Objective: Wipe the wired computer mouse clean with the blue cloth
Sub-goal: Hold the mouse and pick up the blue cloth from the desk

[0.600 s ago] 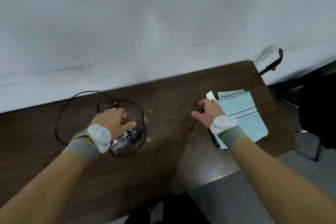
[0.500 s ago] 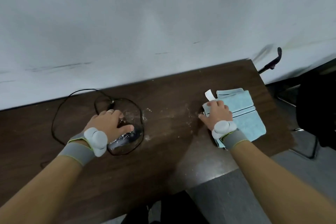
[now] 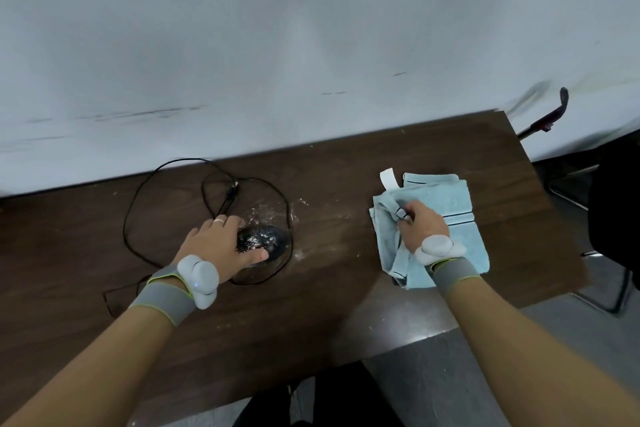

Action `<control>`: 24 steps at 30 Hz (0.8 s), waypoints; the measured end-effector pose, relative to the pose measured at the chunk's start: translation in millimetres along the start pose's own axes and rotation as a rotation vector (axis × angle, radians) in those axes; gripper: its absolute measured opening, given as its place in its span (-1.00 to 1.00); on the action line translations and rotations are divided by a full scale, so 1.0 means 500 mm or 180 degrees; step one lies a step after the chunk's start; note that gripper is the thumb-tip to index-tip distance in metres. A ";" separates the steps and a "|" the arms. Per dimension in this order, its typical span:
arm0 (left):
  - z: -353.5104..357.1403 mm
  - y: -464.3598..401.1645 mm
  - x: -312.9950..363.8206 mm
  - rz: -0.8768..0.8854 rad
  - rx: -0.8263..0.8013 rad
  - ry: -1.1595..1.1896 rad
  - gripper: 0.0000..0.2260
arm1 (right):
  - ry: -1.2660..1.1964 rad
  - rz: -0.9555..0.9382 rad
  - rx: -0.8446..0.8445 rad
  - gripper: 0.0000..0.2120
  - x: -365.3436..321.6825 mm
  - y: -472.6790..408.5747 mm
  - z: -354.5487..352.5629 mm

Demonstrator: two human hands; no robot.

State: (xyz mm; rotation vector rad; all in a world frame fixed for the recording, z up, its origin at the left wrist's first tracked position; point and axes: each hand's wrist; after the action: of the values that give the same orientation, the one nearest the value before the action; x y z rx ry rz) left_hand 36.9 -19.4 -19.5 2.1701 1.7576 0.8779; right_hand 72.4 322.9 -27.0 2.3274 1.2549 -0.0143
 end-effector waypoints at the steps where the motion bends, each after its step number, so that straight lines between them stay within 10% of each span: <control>1: 0.001 0.002 -0.002 -0.0023 0.0009 0.0043 -0.29 | -0.0185 -0.0008 -0.0084 -0.71 -0.006 0.003 -0.001; 5: 0.003 0.008 -0.007 -0.0016 0.0113 0.0205 -0.28 | -0.0735 0.0140 -0.0163 -0.70 -0.014 0.015 0.006; 11: 0.013 0.019 -0.021 -0.0038 0.0014 0.0234 -0.21 | 0.0691 0.0193 0.0004 -0.26 -0.032 0.059 0.046; 24: 0.064 0.024 -0.037 0.0224 0.0557 -0.0014 -0.36 | 0.0397 0.0262 0.0334 -0.42 0.050 0.052 0.035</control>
State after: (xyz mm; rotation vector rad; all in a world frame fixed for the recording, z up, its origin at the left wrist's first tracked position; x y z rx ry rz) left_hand 62.9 -33.7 -44.8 2.3535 1.8288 0.7598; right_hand 110.7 323.2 -37.3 2.5022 1.2434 0.0963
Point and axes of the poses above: each hand's wrist, its own y-axis away from the middle knuckle, its own z-axis out of the palm, x = y × z, and after that the axes turned 6 degrees about y, right-handed
